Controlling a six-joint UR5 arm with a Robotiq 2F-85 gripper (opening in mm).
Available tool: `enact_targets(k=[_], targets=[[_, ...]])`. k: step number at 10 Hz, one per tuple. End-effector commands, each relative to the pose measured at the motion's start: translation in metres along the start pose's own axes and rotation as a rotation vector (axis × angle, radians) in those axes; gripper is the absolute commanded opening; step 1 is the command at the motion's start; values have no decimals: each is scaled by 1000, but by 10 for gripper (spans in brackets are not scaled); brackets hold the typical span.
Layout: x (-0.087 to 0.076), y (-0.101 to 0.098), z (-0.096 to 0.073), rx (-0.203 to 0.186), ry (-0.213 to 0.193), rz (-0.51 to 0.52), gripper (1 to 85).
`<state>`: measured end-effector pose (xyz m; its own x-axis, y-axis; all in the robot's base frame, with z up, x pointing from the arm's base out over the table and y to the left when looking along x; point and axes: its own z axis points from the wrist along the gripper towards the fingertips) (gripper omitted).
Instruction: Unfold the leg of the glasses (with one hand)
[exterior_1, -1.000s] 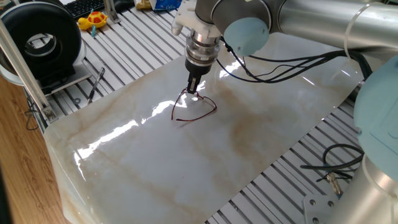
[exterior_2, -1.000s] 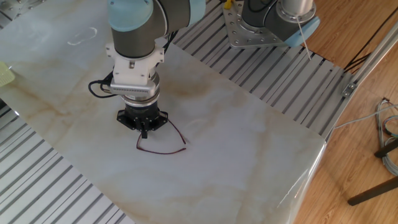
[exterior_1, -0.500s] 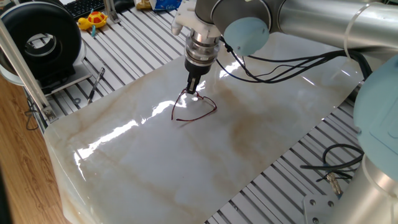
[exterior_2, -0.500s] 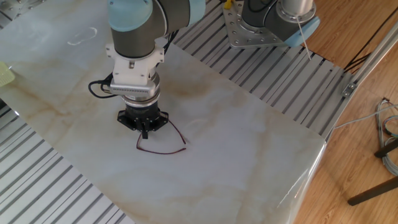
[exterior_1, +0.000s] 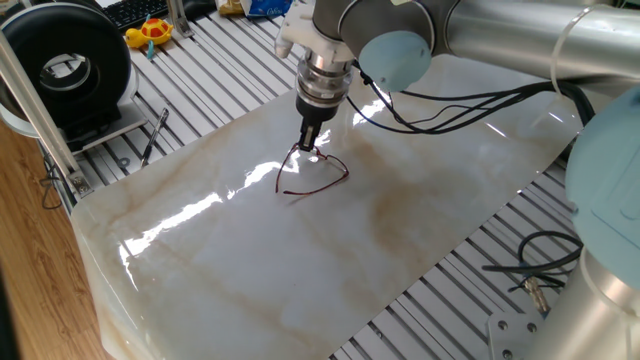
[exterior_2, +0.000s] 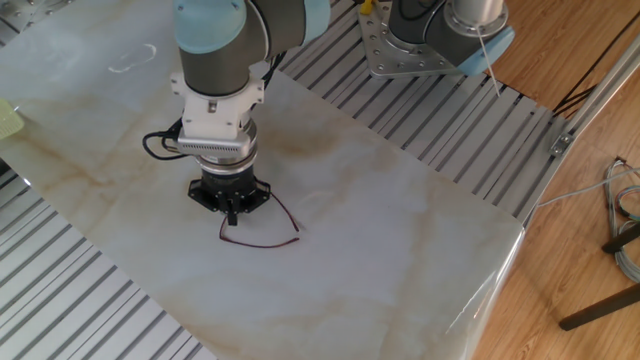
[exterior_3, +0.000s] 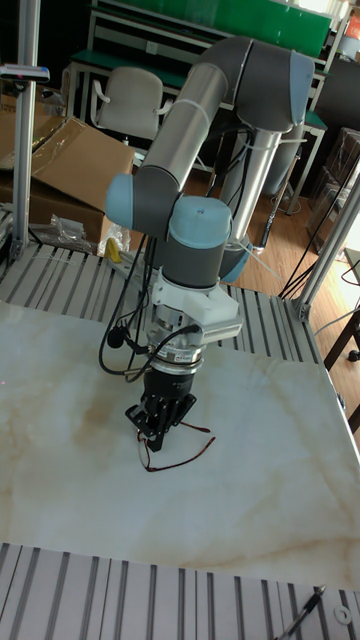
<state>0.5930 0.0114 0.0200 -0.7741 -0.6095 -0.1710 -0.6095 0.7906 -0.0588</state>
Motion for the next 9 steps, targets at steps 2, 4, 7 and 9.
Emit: enact_targets(k=[2,4,7,9], targets=[[7,-14,-2,-3,-17,-9,13],[14,-22,-1,6,-35,-16,13],[23,-23,-2,-4,-53,-15,13],[29,-23,-5,-6,-44,-22,13]])
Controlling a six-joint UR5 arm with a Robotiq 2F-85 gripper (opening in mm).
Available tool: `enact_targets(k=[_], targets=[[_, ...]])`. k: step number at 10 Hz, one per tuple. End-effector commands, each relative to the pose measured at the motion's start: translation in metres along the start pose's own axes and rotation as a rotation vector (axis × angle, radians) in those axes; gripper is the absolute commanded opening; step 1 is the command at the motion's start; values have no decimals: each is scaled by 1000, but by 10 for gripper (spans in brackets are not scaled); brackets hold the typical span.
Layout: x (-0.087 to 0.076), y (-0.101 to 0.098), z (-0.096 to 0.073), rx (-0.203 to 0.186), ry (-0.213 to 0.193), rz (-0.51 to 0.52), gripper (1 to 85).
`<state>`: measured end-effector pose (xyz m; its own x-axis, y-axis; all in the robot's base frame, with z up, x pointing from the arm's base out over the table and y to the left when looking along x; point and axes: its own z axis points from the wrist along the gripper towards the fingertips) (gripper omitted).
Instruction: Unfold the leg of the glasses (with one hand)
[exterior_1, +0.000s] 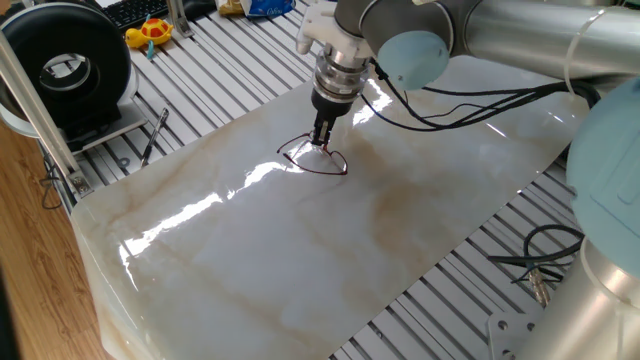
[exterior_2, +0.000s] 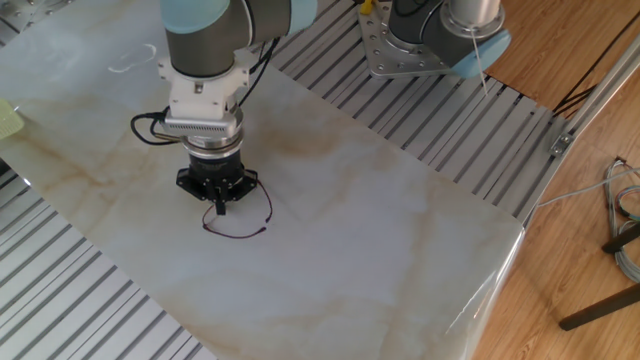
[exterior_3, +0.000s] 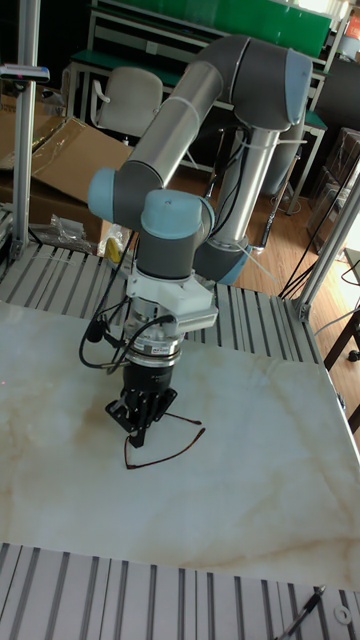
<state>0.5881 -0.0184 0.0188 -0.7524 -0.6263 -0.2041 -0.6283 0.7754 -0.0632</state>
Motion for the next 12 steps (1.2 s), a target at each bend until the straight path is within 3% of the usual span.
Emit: enact_targets(k=[1,7,12], targets=[[9,-4,-6,-2,-6,-6,13],[26,-3,0,-2,-33,-35,13],[38,-6,-6,12,-10,-66,13]])
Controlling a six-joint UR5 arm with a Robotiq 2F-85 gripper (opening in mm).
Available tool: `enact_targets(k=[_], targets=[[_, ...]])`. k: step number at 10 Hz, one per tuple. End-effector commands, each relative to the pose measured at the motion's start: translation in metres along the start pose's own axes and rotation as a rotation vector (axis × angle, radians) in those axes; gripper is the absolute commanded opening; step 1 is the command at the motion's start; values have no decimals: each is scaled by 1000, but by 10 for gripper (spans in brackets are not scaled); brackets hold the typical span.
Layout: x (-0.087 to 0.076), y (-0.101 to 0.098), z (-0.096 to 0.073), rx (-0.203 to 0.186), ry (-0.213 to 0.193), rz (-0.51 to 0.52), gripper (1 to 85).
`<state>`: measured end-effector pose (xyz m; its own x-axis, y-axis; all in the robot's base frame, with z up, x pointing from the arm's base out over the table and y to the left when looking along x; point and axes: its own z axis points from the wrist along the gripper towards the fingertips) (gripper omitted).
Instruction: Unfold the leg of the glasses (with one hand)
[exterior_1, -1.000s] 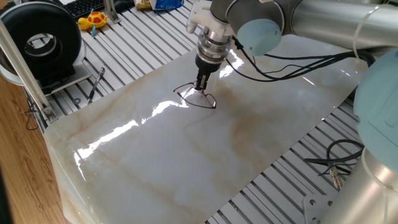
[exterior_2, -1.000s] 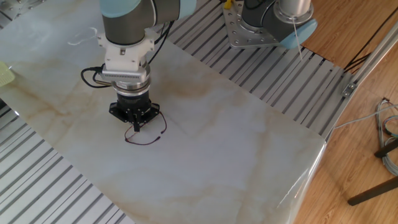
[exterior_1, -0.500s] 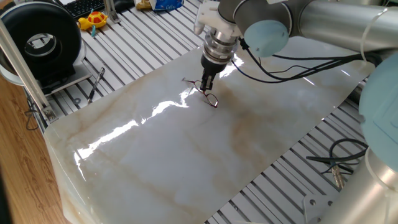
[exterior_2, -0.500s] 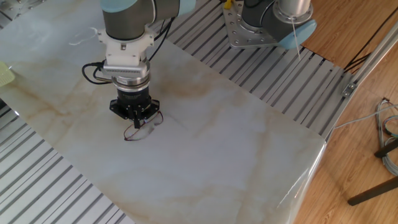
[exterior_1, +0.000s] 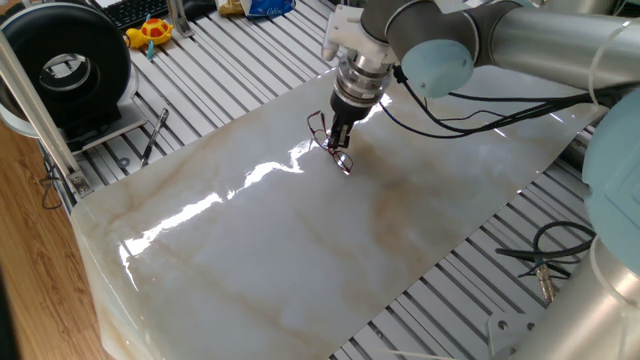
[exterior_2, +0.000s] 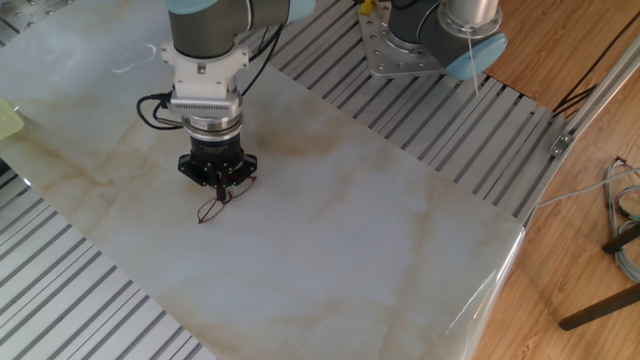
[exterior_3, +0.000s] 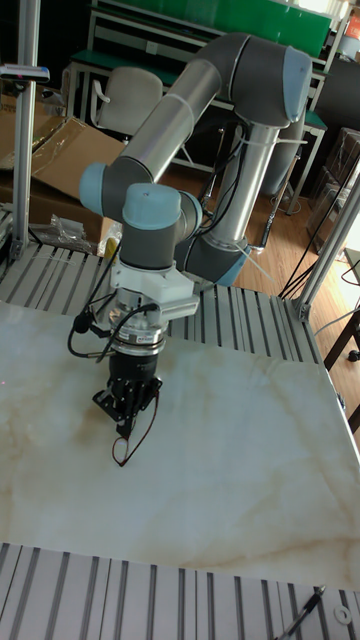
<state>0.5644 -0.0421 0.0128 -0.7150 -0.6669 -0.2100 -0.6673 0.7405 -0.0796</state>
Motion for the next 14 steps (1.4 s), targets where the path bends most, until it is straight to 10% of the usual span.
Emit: enact_targets(k=[1,7,14], targets=[[8,-7,-11,20,11,-23,13],[25,-21,-52,88,56,-108,13],[46,6,-95,53,76,-64,13]])
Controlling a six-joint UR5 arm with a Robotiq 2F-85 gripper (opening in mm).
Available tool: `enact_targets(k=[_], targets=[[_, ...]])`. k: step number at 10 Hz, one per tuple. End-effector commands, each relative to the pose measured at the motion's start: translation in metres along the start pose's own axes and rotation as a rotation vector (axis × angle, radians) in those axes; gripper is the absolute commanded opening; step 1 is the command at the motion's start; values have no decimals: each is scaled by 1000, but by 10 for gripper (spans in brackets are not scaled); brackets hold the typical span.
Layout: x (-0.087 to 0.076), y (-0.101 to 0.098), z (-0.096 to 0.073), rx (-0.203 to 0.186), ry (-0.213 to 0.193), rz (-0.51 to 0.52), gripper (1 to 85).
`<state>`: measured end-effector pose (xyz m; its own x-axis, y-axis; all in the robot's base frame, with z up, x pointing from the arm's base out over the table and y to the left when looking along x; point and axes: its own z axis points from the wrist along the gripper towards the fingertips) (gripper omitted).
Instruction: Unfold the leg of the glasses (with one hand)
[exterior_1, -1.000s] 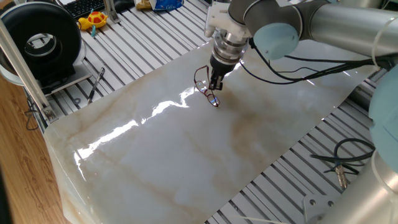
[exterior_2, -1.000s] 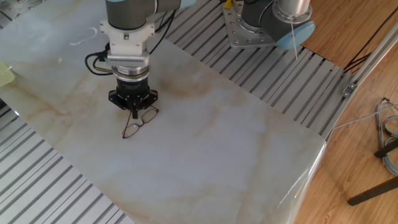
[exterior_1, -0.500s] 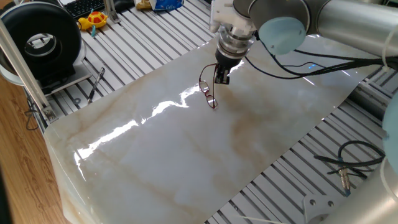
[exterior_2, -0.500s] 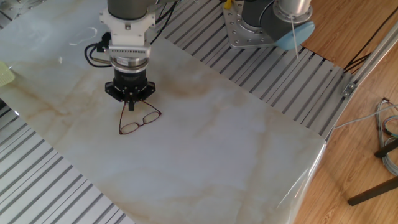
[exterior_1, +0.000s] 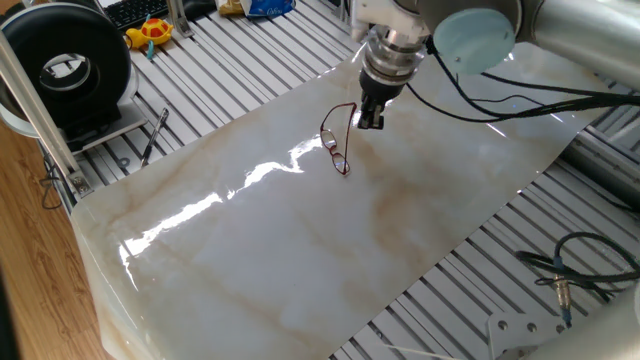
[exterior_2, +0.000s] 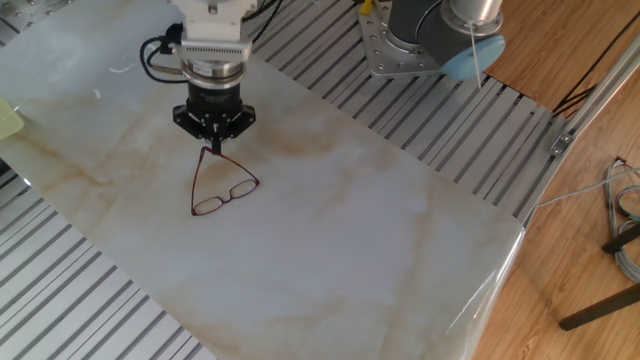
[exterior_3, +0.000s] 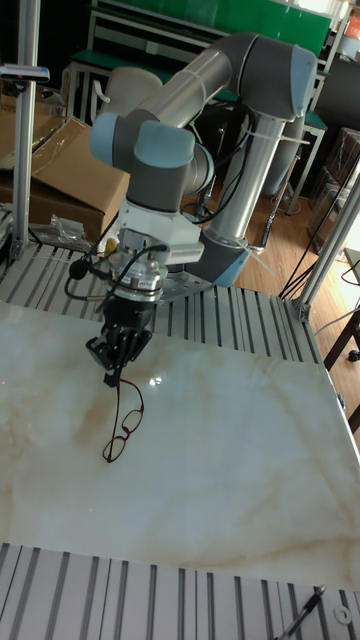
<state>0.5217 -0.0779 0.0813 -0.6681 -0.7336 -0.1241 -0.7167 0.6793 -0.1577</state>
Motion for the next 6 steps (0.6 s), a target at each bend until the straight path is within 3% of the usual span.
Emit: enact_targets(k=[1,3,6], targets=[[9,13,-21,-20,3,42,13],[6,18,-27,-34,8,61,13],[-18,23,-46,-48,56,117,13]])
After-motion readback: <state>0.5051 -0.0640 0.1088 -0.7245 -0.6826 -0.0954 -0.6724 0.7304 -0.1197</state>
